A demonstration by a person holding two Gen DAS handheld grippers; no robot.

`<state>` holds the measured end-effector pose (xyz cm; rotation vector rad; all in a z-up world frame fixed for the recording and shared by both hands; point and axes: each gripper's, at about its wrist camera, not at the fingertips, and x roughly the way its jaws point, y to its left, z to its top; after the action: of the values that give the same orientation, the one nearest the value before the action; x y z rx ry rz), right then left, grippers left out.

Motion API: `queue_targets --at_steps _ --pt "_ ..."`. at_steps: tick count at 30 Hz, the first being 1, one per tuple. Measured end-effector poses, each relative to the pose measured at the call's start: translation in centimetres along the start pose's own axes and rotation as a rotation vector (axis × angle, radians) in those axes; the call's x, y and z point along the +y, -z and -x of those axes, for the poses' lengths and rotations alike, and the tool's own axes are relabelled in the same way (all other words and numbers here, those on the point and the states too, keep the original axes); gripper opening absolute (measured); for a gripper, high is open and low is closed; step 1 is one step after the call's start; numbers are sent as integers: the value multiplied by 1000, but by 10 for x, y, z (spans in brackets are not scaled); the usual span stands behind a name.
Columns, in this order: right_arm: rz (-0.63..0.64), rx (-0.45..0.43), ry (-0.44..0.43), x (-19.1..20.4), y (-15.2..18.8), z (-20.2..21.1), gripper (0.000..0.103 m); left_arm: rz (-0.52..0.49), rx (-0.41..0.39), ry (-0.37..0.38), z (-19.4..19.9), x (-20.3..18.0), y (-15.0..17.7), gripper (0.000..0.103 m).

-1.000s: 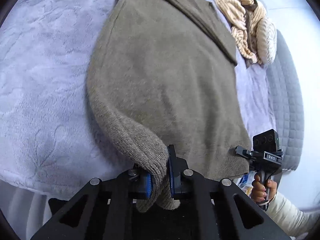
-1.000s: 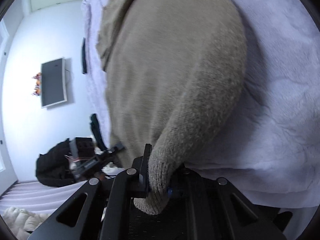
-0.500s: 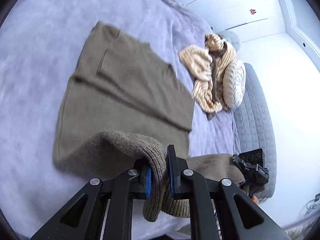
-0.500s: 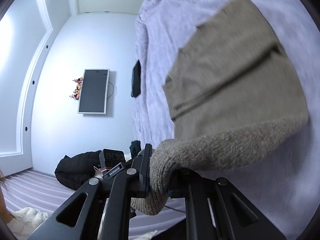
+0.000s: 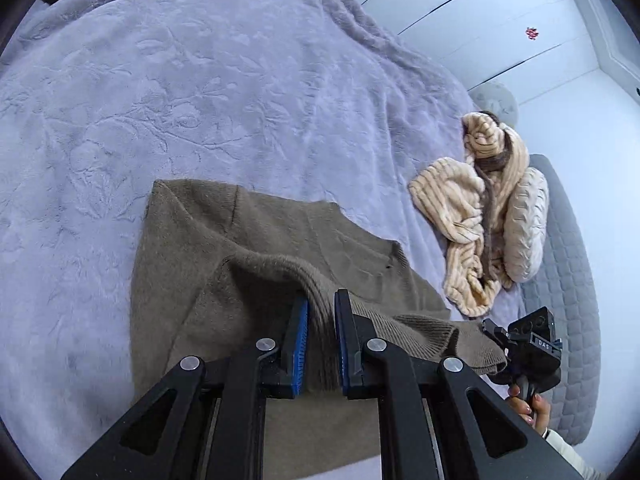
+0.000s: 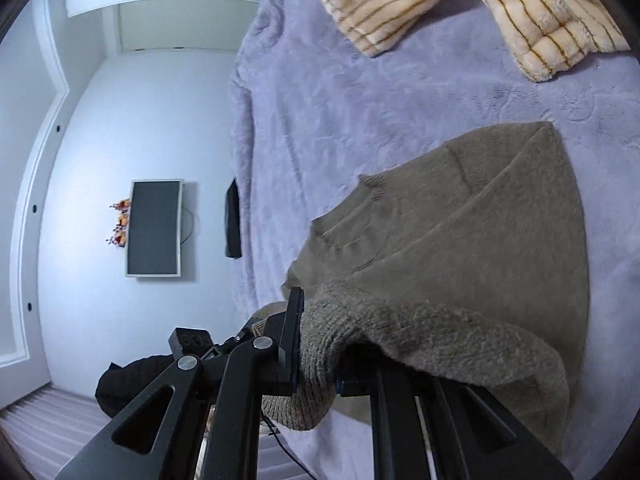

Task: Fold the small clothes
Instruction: 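Carry the held hem over the body toward the collar with both grippers, then open both grippers to release the hem onto the collar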

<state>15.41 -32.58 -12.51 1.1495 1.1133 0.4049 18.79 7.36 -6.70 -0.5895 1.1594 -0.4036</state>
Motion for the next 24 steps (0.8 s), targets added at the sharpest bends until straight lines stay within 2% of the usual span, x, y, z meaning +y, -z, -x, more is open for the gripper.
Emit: queue_targets --at_steps 4,6,9,12,13,14,20,22,24 --pt "-78 19 66 -43 -23 -28 13 25 25 -60 -31 22 -5 14" --pt "-113 35 102 -59 -28 -39 17 28 37 -102 -42 31 -4 14" --pt "-153 58 105 -68 -30 -46 18 42 32 -120 -44 32 -1 14" --pt "-145 69 93 -60 -28 -41 36 8 52 -151 -38 23 1 14" --pt "-142 71 89 -57 -27 -38 48 -9 59 -163 -34 19 2 14" --pt "-134 64 78 -53 -25 -31 55 -22 60 -167 -27 15 5 14" --pt "-130 38 12 -48 -4 7 56 -121 111 -146 -7 -7 35 15" --pt "-134 40 -29 -49 2 13 56 -157 162 -128 -14 -13 50 15" --pt "-132 44 -27 -50 2 12 55 -196 229 -119 -30 -20 65 15"
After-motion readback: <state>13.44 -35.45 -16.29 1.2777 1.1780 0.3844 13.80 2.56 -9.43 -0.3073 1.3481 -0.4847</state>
